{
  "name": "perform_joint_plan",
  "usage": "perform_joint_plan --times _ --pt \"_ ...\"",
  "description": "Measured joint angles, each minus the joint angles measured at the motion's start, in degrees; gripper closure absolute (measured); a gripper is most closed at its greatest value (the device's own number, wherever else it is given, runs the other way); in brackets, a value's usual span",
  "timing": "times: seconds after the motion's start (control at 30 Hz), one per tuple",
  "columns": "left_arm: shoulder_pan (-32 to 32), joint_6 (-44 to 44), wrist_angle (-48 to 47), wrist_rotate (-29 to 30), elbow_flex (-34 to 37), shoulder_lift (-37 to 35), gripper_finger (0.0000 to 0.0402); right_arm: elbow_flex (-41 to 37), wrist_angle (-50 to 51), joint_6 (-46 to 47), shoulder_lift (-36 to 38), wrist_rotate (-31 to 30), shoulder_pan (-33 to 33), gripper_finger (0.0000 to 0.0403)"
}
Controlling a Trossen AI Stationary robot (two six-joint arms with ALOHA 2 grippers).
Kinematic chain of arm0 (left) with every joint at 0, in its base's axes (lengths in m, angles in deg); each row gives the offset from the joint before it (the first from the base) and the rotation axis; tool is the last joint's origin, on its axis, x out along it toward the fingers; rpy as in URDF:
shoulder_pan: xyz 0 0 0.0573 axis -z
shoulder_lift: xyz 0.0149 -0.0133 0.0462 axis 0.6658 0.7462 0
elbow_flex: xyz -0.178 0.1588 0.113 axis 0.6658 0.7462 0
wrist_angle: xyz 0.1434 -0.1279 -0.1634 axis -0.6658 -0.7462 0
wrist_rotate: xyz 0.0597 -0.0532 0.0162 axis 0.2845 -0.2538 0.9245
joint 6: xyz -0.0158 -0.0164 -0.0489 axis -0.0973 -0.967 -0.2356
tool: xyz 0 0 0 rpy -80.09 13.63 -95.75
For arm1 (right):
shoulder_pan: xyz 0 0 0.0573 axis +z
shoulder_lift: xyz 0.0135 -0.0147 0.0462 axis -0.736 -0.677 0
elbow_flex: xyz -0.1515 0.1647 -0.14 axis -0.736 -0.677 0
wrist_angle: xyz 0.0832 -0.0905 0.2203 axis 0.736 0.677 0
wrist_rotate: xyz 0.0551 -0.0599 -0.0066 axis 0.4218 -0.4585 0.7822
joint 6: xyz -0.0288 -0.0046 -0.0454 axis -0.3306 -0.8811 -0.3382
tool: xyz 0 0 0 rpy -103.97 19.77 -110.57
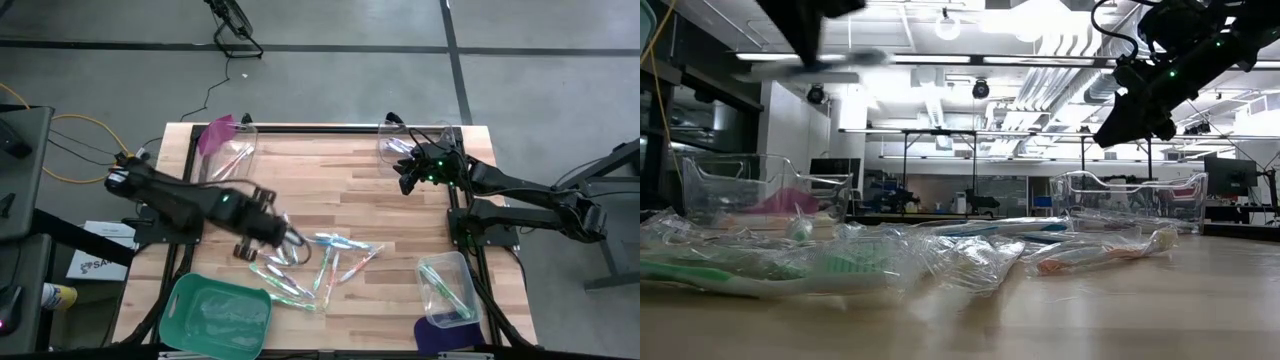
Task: Pick & Place Toothbrushes
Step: Put the blue toothbrush into the green bin
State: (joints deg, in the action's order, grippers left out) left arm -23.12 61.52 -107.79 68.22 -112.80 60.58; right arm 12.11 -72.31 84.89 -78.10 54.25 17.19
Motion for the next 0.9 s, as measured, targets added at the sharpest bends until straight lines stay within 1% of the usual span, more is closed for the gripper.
perform_joint_plan --times 0.2,0.53,0.7,0.8,0.9 --pt "11.5 -16.4 -4.3 -2.6 0.4 -0.5 0.0401 0.0 -0.3 -1.0 0.0 -0.2 0.0 0.029" --pt "29.9 -45.5 -3.7 -3.8 0.4 -0.2 0.0401 0.0 -1.1 -2.4 0.0 -0.2 0.0 0.029" --pt "36.4 -54.9 -0.4 -3.8 0.4 1.4 0.0401 0.0 -2.6 -2.5 0.0 -0.2 0.0 0.029" --pt "39.1 -57.5 3.3 -3.8 0.4 3.1 0.0401 0.0 -2.8 -2.9 0.0 -0.2 0.0 0.029" --pt "41.0 -62.5 4.3 -4.5 0.4 4.9 0.0401 0.0 -2.8 -3.0 0.0 -0.2 0.0 0.029"
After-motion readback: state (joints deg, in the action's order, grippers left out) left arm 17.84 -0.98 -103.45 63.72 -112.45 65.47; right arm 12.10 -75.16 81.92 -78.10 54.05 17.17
